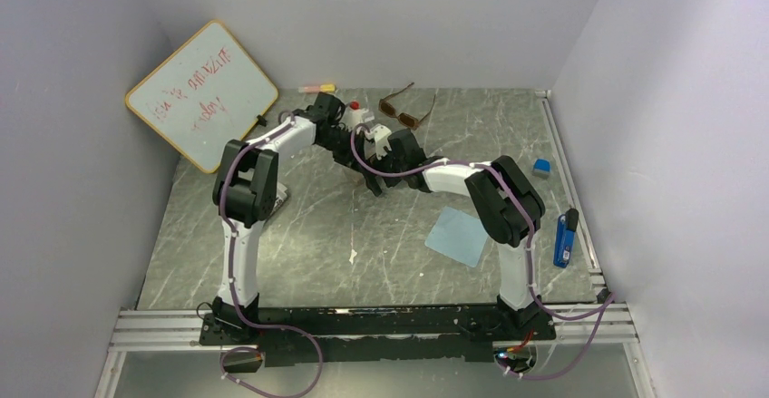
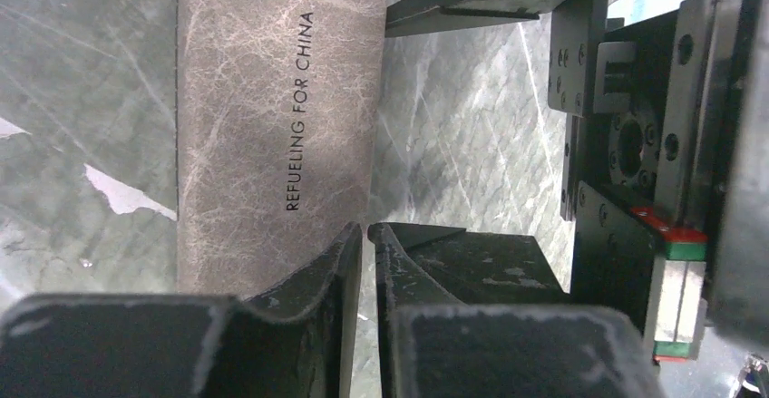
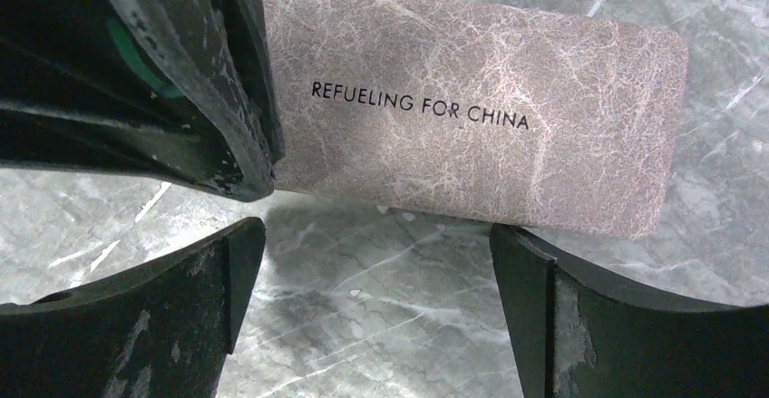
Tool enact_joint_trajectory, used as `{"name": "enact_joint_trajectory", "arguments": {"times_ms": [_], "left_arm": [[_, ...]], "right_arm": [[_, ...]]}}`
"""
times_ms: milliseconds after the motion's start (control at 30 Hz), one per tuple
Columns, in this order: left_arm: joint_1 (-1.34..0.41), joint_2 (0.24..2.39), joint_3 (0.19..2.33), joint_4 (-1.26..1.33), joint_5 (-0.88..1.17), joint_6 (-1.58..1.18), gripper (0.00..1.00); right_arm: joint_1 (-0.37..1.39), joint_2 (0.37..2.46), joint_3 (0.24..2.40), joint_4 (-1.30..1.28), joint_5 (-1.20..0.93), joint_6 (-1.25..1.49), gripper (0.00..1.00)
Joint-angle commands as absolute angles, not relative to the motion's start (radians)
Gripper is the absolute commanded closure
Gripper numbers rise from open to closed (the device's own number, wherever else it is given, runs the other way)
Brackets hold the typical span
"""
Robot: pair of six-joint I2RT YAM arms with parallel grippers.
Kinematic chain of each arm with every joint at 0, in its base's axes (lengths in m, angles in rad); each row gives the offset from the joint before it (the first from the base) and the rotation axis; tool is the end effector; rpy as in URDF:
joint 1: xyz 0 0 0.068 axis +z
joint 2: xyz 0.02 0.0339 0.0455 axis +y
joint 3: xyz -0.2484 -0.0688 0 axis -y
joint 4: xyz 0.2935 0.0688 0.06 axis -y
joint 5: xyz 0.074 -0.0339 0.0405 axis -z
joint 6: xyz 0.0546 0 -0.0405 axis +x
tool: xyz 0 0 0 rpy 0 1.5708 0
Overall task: Organize the sunglasses
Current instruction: Close the sunglasses case at the center of the board.
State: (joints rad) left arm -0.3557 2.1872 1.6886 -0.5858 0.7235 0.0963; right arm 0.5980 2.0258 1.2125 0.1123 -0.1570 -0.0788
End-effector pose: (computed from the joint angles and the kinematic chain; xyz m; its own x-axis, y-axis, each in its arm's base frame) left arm 0.4597 -0.2093 0.1269 -0.7719 0.3636 -0.5215 0.6282 0.5625 -0.5376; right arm 0.3854 0.2729 0.0821 -0.4799 -0.4210 -0.7698 -0.6947 0.7181 0.0404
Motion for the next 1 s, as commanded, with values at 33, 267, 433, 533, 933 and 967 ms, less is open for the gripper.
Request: {"name": "enact_joint_trajectory", "arguments": {"times_ms": [33, 267, 433, 533, 933, 967], "left_arm": [[-0.350, 2.149, 1.764, -0.631, 0.685, 0.133, 0.75], [-0.350, 2.041, 1.803, -0.610, 0.626, 0.146, 0.47], [-0.359, 1.973, 1.748, -0.595, 0.538, 0.193, 0.03], [-0.393, 1.944, 1.701, -0.603, 0.452, 0.245, 0.03], [-0.558, 1.904, 1.541, -0.561, 0.071, 0.361, 0.03], [-0.566, 1.903, 1.531, -0.544, 0.041, 0.363, 0.03]], "right_arm": [[0.586, 1.962, 1.248, -0.018, -0.196, -0.098, 0.00], [0.553, 1.756, 1.206, -0.136, -0.245, -0.202, 0.00], [0.493, 1.632, 1.199, -0.190, -0.296, -0.199, 0.00], [0.453, 1.557, 1.191, -0.195, -0.313, -0.202, 0.00], [0.179, 1.332, 1.099, -0.130, -0.405, -0.167, 0.00], [0.170, 1.332, 1.097, -0.130, -0.419, -0.163, 0.00]]}}
